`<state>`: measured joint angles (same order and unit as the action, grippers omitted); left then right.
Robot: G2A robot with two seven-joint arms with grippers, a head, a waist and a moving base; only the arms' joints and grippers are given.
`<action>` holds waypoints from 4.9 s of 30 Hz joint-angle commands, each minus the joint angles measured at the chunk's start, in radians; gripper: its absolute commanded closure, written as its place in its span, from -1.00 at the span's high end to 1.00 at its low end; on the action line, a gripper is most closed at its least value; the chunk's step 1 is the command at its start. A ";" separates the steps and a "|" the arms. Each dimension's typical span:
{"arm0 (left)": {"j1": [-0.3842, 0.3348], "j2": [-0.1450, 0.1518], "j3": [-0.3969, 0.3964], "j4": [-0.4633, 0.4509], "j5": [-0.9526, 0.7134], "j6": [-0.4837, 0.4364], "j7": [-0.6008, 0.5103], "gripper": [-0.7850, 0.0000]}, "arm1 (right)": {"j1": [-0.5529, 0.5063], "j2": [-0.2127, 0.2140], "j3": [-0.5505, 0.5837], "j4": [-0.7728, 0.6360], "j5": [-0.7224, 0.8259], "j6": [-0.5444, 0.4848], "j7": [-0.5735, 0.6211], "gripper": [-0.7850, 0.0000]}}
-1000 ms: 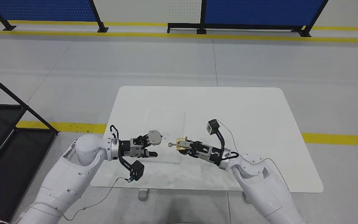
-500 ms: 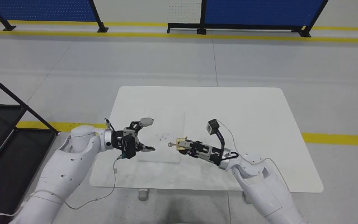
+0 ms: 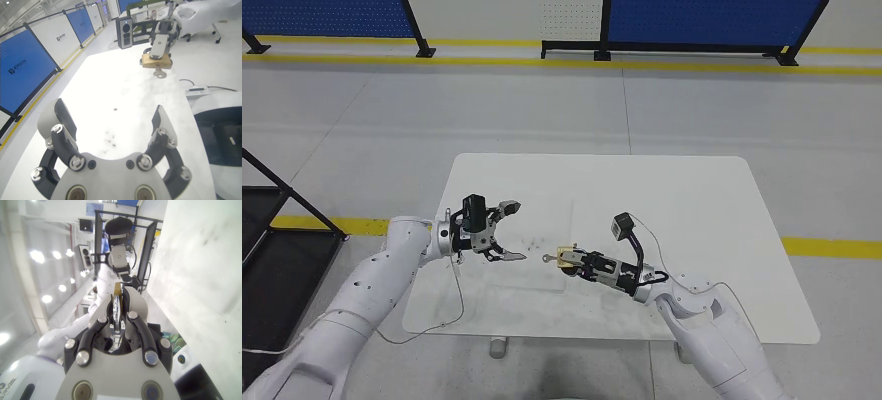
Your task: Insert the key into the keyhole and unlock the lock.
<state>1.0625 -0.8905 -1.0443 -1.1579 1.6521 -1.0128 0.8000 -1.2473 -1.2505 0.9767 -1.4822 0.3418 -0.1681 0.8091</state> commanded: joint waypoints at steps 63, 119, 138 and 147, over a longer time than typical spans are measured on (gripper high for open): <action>-0.381 0.018 0.486 0.228 -2.092 0.027 -1.593 1.00 | 0.000 0.000 0.000 0.000 0.000 0.000 0.000 -1.00; -0.229 0.061 0.306 0.198 -2.738 0.757 -2.196 1.00 | 0.000 0.000 0.000 0.000 0.000 0.000 0.000 -1.00; -0.053 0.063 0.224 0.066 -2.655 0.628 -2.199 1.00 | 0.000 0.000 0.000 0.000 0.000 0.000 0.000 -1.00; 0.003 0.053 0.205 -0.045 -2.599 0.647 -2.047 1.00 | 0.000 0.000 0.000 0.000 0.000 0.000 0.000 -1.00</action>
<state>1.0620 -0.8364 -0.8370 -1.1949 -0.9556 -0.3668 -1.2658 -1.2473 -1.2505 0.9767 -1.4822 0.3418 -0.1681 0.8091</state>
